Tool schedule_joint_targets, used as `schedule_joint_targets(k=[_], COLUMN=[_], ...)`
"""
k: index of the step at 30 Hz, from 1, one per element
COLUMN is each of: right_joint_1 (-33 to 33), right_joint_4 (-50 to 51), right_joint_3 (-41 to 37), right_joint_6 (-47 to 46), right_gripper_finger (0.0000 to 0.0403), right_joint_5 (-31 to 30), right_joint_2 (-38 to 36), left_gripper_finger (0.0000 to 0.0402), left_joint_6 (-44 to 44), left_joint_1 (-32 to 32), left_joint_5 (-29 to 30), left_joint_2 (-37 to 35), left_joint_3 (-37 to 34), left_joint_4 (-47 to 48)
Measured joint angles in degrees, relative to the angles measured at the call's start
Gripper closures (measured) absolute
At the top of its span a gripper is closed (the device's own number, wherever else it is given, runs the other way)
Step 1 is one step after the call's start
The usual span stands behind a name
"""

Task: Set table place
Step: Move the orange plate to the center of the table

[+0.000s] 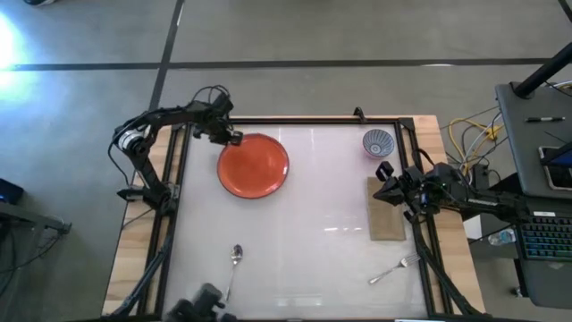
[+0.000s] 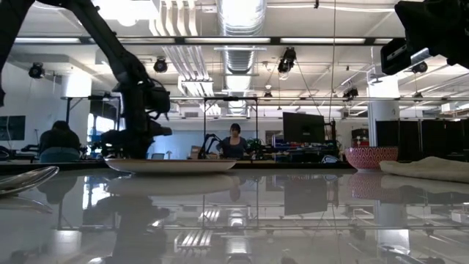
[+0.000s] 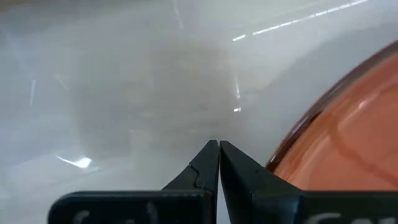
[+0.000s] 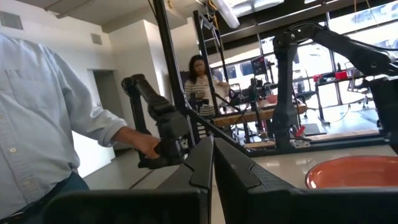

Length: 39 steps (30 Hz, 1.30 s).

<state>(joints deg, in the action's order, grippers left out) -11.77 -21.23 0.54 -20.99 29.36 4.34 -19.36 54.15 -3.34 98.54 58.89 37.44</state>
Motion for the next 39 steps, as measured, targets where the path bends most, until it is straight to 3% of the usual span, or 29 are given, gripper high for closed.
schedule_joint_targets(k=[16, 27, 29, 33, 39], right_joint_1=[-0.01, 0.0, 0.01, 0.0, -0.02], right_joint_4=[0.0, -0.04, -0.73, -3.12, -9.5], right_joint_3=[0.0, -0.01, 0.0, 0.01, 0.01], right_joint_6=[0.0, 3.53, 5.32, 3.91, -13.39], right_gripper_finger=[0.0394, 0.0394, 0.0394, 0.0394, 0.0394], right_joint_5=[0.01, -2.25, -6.06, -22.09, -45.25], right_joint_2=[0.0, 0.0, 0.0, -0.02, -0.12], left_gripper_finger=[0.0401, 0.0401, 0.0401, 0.0401, 0.0401], left_joint_6=[-10.22, -10.35, -10.33, -10.29, -10.27], left_joint_1=[-17.26, -16.27, -15.5, -14.4, -14.38], left_joint_5=[-0.66, 3.52, 3.65, 3.21, 1.84], left_joint_2=[-0.11, -1.8, -2.1, -2.1, -2.19], left_joint_3=[0.07, 2.36, 2.39, 2.4, 2.4], left_joint_4=[-0.34, -0.6, -0.52, -0.53, -0.52])
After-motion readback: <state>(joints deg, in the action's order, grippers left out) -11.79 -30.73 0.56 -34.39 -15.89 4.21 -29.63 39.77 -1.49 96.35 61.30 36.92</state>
